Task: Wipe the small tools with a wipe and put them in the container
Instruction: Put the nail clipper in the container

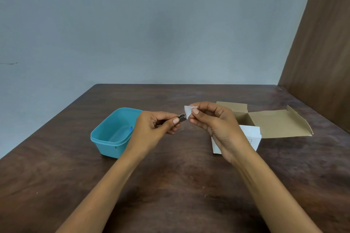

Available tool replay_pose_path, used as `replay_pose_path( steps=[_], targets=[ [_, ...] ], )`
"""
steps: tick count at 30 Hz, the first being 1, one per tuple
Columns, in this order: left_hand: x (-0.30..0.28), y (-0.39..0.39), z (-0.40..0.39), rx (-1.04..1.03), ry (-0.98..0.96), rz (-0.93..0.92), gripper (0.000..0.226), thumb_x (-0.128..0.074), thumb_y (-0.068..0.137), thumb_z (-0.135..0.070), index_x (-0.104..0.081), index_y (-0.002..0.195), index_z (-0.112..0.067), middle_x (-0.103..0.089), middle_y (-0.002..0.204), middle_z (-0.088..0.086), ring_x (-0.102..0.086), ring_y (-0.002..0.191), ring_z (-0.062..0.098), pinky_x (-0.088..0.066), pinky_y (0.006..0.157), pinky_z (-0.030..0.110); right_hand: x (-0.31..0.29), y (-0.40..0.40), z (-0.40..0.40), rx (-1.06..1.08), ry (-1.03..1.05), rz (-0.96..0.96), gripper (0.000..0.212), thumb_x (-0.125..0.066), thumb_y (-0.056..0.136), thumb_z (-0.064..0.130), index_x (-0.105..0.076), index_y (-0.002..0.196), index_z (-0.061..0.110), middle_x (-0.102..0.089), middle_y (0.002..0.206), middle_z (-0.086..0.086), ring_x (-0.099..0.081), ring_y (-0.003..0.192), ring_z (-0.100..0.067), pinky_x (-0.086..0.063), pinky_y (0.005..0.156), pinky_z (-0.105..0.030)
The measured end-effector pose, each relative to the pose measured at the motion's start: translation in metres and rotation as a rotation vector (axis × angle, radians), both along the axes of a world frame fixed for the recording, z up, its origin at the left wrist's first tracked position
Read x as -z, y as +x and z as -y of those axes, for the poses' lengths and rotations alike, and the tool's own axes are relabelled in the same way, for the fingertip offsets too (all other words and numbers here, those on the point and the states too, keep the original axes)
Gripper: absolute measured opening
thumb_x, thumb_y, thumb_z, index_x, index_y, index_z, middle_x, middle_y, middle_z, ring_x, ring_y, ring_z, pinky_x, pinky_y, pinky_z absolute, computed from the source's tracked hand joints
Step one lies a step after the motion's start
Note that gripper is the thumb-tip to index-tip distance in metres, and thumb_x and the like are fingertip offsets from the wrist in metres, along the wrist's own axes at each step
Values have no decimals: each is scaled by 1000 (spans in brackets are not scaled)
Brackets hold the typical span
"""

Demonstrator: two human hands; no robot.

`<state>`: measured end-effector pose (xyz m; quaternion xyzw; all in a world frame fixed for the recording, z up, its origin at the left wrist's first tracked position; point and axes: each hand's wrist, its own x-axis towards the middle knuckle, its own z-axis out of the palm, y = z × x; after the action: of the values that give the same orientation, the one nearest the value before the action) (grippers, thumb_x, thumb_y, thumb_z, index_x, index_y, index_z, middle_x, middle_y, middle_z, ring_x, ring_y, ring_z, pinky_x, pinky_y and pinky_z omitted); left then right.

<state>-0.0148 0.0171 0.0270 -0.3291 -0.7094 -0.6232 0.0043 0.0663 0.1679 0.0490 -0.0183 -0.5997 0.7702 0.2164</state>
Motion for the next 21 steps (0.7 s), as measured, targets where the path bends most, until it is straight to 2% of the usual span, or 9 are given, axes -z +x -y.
replay_pose_path(
  steps=[5,7,9,14,18,21],
  targets=[
    [4,2,-3,-68,-75,-95,11,-70,82,-11,-77,90,-15,-74,75,1,-70,71,16,-59,71,31,7,-5,4,360,540,-159,21,-63,85,1,-67,81,22,-69,77,5,-66,75,-11,-53,69,-20],
    [3,0,-1,-102,-71,-112,13,-72,80,-13,-77,91,-18,-74,76,-1,-70,72,14,-58,72,29,13,-6,6,506,793,-235,15,-63,85,3,-68,85,17,-68,82,4,-61,77,-7,-48,67,-13],
    [0,-2,3,-130,-62,-107,15,-75,77,-13,-77,90,-21,-75,77,-3,-71,74,10,-56,73,25,20,-8,8,549,943,-268,12,-63,85,3,-68,89,13,-66,86,3,-59,78,-6,-46,66,-11],
    [-13,1,20,-253,-41,-101,17,-79,71,-9,-77,85,-19,-75,82,-11,-70,79,2,-51,72,11,29,-13,13,527,1075,-253,13,-63,85,3,-69,90,12,-66,89,1,-60,77,-9,-49,68,-17],
    [-21,-2,51,-402,-49,-180,15,-80,71,-14,-78,85,-19,-75,76,-11,-69,76,-2,-50,72,9,35,-15,20,430,1117,-214,13,-62,85,4,-69,92,13,-67,93,0,-62,79,-11,-55,69,-27],
    [-19,-6,70,-559,-110,-241,12,-78,74,-16,-78,87,-16,-71,77,-12,-66,74,-6,-45,69,3,37,-17,24,414,1148,-225,13,-63,85,5,-70,91,14,-67,91,2,-62,78,-9,-55,68,-27]
  ],
)
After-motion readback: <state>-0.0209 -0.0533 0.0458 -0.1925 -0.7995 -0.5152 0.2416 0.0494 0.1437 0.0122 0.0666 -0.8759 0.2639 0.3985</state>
